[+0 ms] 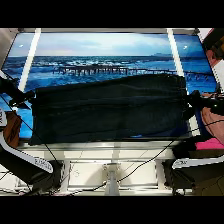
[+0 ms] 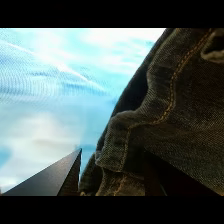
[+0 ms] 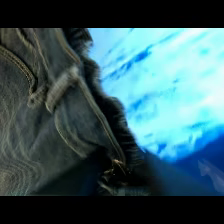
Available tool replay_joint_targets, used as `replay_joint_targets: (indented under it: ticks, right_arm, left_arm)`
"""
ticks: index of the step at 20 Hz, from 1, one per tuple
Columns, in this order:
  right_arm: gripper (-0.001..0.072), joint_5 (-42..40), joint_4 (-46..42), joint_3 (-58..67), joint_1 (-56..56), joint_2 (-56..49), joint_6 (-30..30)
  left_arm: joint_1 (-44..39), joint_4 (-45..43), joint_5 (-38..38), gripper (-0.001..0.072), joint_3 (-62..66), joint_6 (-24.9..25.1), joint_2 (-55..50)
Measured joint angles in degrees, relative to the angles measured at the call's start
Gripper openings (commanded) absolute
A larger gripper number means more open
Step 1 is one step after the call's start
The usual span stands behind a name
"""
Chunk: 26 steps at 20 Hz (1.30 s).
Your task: Fold the clothes and pants, and hang the long-sleeved shirts on hangers.
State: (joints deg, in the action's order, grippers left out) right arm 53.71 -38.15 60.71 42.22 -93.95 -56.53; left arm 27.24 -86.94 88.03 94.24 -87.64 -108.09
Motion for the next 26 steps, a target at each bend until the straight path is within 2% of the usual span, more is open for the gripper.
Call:
replay_joint_targets:
  ticks: [9, 12, 16, 21, 22, 24, 26]
  right_arm:
    - [0.0431, 2.1, -1.1, 0.0, 0.0, 0.7, 0.2]
    - [0.0430, 3.7, -4.7, 0.8, 0.0, 3.1, 0.2]
    - [0.0430, 10.5, -14.4, 4.9, 0.0, 8.0, -0.6]
    - [0.0433, 17.4, -32.3, 7.1, 0.3, 14.7, -5.9]
    - [0.0477, 18.6, -34.2, 6.9, 0.5, 15.4, -7.6]
    - [0.0717, 21.2, -36.6, 5.6, 1.2, 16.2, -10.6]
    - [0.0696, 22.3, -37.7, 3.6, 1.8, 16.6, -14.2]
  left_arm:
    - [3.2, 0.1, 4.7, 0.0448, 0.0, 4.2, 1.6]
    - [5.4, -0.2, 5.4, 0.0408, 0.0, 5.1, 5.2]
    - [8.1, -0.1, 3.3, 0.0407, 0.0, 6.4, 13.4]
    - [10.3, 0.1, -2.3, 0.0407, 0.1, 7.8, 23.9]
    - [10.6, 0.6, -3.3, 0.0407, 0.1, 8.2, 25.3]
    - [11.4, 2.4, -4.7, 0.0407, 0.0, 8.4, 27.2]
    - [12.1, 4.7, -5.6, 0.0407, -0.1, 8.7, 28.2]
